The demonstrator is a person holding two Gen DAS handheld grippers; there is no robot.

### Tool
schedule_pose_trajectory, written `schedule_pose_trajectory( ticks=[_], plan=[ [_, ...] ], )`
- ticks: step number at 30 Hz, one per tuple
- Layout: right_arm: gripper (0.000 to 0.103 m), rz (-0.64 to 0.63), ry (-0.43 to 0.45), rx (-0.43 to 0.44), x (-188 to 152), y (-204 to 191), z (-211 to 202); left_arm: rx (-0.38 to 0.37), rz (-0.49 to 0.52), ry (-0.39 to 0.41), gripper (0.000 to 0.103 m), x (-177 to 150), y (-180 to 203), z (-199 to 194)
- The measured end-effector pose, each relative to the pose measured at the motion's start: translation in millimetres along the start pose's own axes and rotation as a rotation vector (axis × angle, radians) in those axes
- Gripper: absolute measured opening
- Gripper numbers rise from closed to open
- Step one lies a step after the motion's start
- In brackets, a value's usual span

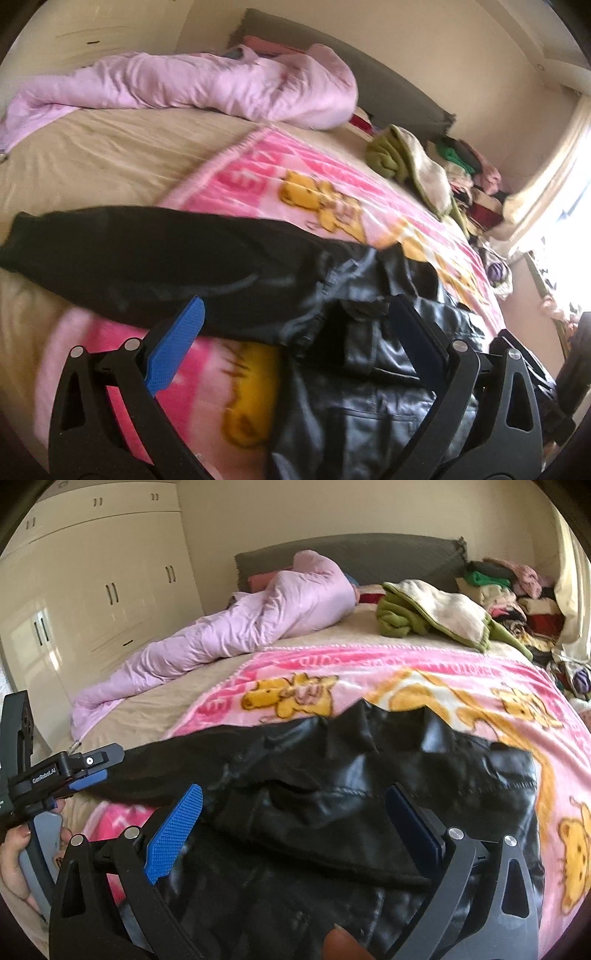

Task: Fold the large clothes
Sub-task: 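Move the left tool to the cuff of the other sleeve, then close the left tool on the sleeve cuff and lift it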

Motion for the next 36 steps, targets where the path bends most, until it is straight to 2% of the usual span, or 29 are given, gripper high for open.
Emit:
schedule_pose_trajectory(
  ticks=[4, 10, 22, 36],
  plan=[
    [0.098, -0.02, 0.009, 0.038, 11, -15, 3, 0.009, -0.017, -0.001, 0.093, 6, -15, -6],
    [0.098, -0.045, -0.001, 0.074, 24, -37, 14, 0.083, -0.018, 0.007, 0.093, 10, -45, -13],
    [0.098, -0.108, -0.035, 0.102, 36, -79, 39, 0.114, -0.213, 0.029, 0.093, 15, -125, -19],
    [0.098, -0.222, -0.097, 0.174, 36, -147, 72, 0.132, -0.372, 0.006, 0.093, 13, -184, -12]
  ],
)
Point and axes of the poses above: each gripper's, at about its wrist camera, not at the fingertips, and z roughly the way its jaws point, y to its right, x to its top, the point moved 6 cm from there along z, roughly the way its jaws point, and after that the axes turned 12 degrees about -y, right-handed, at the moved point
